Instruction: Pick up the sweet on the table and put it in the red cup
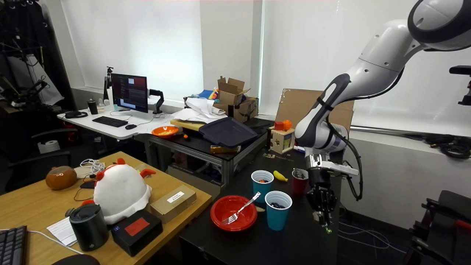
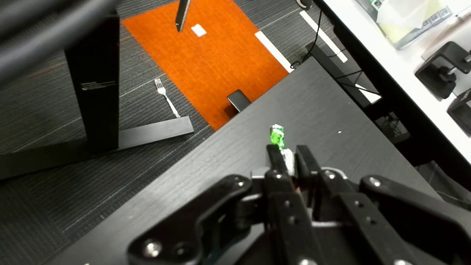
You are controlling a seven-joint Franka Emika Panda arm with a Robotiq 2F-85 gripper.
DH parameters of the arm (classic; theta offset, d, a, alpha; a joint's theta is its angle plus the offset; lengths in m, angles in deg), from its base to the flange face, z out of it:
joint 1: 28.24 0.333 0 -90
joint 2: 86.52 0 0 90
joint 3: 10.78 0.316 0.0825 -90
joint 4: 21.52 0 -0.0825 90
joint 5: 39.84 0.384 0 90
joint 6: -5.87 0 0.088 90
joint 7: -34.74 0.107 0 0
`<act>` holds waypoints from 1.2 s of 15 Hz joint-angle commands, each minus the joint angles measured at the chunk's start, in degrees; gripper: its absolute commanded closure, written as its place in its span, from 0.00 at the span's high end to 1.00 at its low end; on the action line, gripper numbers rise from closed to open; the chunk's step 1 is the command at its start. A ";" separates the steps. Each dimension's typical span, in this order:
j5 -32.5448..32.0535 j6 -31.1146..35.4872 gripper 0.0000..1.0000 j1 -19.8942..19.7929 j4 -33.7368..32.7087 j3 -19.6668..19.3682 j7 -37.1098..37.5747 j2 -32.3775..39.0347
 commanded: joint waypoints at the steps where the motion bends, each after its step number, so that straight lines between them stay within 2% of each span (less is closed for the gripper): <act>1: -1.37 -0.66 0.04 0.41 5.86 -3.27 1.87 -8.57; 5: -3.69 -0.25 0.04 0.78 4.49 -7.04 3.61 -12.69; 9: -4.80 -0.22 0.04 0.82 1.04 -8.46 4.49 -13.83; 18: -8.22 9.36 0.04 3.16 -10.22 -9.87 11.97 -8.13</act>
